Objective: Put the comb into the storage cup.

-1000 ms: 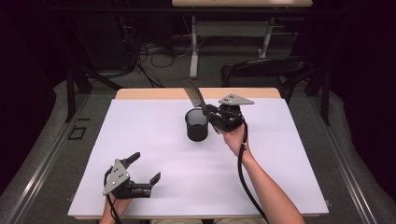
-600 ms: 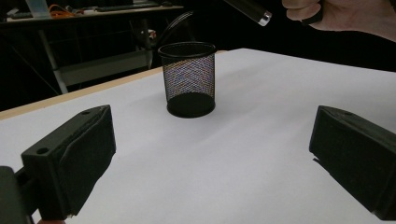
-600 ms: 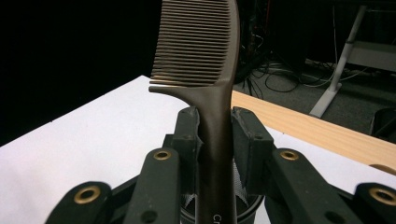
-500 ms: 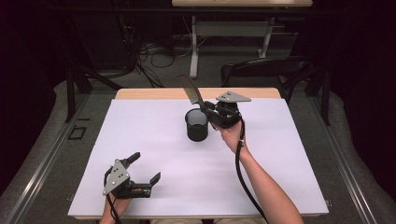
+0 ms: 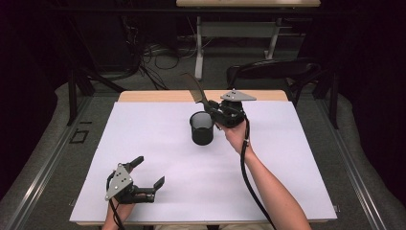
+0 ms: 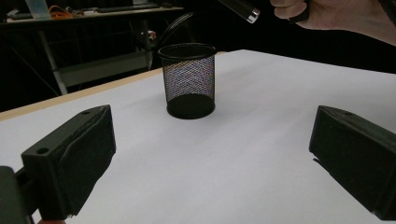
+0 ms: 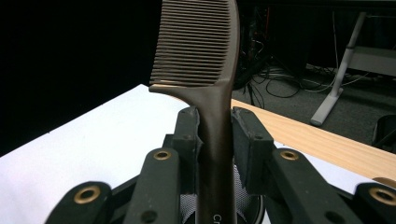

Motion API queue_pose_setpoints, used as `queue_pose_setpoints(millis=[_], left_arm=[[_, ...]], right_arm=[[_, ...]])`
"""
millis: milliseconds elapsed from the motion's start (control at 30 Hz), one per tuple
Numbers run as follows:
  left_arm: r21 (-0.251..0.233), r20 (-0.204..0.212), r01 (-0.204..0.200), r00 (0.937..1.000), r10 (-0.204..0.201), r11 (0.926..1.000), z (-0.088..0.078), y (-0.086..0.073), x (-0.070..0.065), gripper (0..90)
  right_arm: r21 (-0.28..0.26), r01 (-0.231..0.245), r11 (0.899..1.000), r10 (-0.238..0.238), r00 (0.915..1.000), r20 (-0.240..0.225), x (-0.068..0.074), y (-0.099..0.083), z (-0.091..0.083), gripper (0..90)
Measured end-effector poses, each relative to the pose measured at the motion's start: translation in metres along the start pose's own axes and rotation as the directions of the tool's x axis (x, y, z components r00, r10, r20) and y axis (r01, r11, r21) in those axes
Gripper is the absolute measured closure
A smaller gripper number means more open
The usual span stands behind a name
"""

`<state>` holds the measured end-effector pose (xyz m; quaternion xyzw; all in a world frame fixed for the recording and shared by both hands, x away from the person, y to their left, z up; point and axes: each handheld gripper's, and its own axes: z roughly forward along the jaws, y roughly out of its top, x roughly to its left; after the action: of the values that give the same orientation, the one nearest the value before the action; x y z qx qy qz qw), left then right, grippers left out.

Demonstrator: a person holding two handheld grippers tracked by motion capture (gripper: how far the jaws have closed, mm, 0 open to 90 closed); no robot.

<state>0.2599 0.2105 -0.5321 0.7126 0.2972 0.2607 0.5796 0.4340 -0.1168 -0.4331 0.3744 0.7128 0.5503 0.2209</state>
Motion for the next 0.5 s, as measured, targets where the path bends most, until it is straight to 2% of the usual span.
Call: queue_pose_setpoints(millis=[267, 500], left_arm=[[-0.003, -0.001, 0.000, 1.0000, 0.000, 1.0000, 0.000, 0.000, 0.000, 0.6], [-0.003, -0.001, 0.003, 1.0000, -0.003, 1.0000, 0.000, 0.000, 0.000, 0.6]], right_arm=[[-0.013, -0.002, 1.000, 0.002, 1.0000, -0.009, -0.001, 0.002, 0.005, 72.7], [-0.023, -0.022, 0.999, 0.021, 0.9996, -0.019, -0.004, 0.002, 0.011, 72.7]])
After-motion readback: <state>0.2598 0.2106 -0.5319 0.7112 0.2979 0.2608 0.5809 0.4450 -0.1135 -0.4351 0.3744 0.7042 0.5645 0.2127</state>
